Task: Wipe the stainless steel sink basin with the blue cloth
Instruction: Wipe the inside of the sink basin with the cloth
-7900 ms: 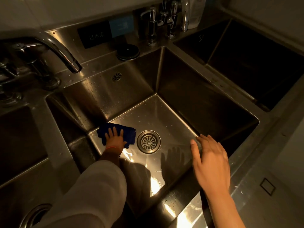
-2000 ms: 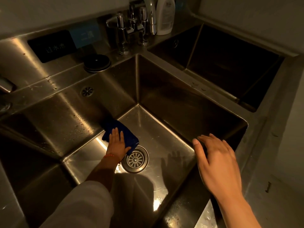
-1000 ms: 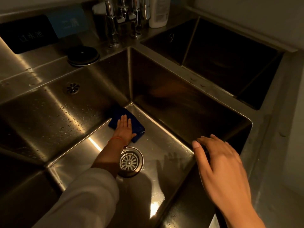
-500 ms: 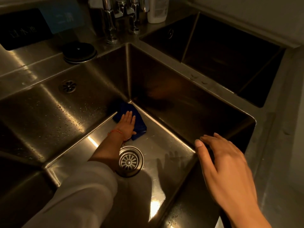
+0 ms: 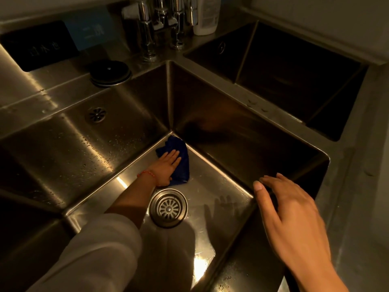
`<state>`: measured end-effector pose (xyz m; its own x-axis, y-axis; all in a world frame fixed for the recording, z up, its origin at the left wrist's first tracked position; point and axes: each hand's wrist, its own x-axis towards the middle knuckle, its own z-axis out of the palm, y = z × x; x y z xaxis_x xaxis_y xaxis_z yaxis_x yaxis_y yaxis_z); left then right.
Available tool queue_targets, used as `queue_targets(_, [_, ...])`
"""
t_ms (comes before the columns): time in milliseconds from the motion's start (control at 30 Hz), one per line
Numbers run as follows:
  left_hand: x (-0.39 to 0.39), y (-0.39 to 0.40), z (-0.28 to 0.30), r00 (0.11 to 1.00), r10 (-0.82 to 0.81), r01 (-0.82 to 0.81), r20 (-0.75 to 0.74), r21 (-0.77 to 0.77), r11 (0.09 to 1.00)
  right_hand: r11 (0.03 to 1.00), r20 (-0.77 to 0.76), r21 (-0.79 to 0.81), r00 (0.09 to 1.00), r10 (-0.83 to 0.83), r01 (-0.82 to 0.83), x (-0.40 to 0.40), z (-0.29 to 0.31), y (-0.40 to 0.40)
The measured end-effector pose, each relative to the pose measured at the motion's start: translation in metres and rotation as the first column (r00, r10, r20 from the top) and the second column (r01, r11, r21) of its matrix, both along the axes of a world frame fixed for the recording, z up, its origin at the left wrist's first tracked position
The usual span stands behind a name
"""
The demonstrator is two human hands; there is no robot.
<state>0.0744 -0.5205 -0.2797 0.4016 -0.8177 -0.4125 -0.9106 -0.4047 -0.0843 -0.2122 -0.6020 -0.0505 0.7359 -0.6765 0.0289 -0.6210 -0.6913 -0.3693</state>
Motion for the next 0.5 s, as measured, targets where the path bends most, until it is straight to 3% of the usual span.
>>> queue_targets(133, [-0.022, -0.015, 0.0, 0.974, 0.214, -0.22, -0.077, -0.069, 0.973, 1.0, 0.006, -0.005, 1.0, -0.005, 0.005, -0.001, -0.002, 0.0])
queue_targets(267, [-0.046, -0.033, -0.011, 0.93, 0.366, -0.367, -0.032, -0.103, 0.925, 1.0, 0.009, -0.013, 1.0, -0.005, 0.006, -0.002, -0.003, -0.001])
queue_targets(500, [-0.053, -0.036, -0.018, 0.922, 0.387, -0.384, 0.012, -0.09, 0.919, 1.0, 0.015, -0.006, 1.0, -0.01, 0.01, -0.001, -0.004, -0.001])
